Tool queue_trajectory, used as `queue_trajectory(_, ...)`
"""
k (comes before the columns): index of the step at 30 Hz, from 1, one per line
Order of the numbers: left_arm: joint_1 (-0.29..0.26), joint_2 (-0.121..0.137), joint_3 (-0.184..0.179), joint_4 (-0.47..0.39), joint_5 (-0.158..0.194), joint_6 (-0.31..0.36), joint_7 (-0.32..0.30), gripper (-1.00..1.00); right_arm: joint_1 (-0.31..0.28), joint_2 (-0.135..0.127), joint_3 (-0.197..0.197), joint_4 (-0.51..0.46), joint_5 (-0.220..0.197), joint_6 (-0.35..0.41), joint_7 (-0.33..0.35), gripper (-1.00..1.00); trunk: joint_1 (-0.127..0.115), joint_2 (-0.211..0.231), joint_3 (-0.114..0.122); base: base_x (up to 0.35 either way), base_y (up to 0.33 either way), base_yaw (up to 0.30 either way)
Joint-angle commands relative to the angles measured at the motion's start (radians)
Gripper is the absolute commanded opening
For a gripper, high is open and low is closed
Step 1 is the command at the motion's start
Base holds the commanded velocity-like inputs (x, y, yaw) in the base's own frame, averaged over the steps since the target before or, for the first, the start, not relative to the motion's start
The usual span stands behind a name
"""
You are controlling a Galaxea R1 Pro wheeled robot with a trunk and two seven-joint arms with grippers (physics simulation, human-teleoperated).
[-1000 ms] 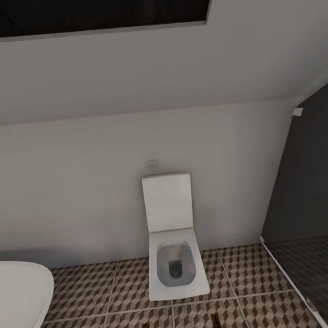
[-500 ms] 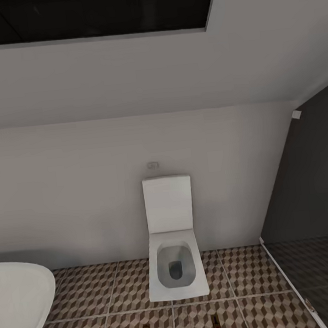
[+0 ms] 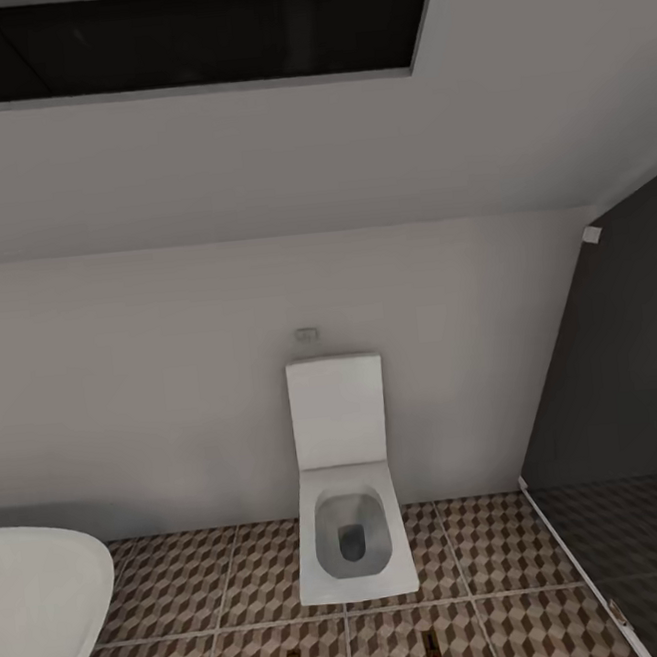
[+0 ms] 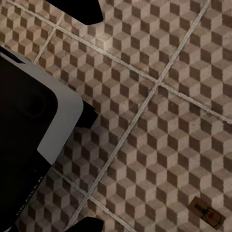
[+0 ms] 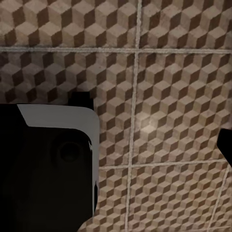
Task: Take the four mousetraps from the cabinet in the bathroom and place them on the bathroom floor. Make sure all four end up on the same floor surface, and ensure that at least two of them are either under or directly next to the same bathroom sink.
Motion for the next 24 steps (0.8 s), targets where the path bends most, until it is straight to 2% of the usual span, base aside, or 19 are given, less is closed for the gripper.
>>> queue_trajectory(1,-0.001,0.0,-0.009,0.001,0.006,0.003,0.002,1.0,-0.001,0.0,0.007,0.002,-0.005,0.002,-0.001,1.0,-0.004,0.006,0.002,0.0,0.0,0.0)
queue_trajectory(11,-0.001,0.001,-0.009,0.0,0.005,0.002,0.003,1.0,0.022,0.0,0.007,0.005,-0.005,0.0,-0.001,1.0,-0.042,0.076,0.033,0.0,0.0,0.0)
queue_trajectory(24,-0.001,-0.003,-0.008,0.002,0.008,0.002,0.003,1.0,0.098,0.0,0.006,0.005,-0.006,-0.002,-0.001,1.0,-0.042,0.076,0.033,0.0,0.0,0.0)
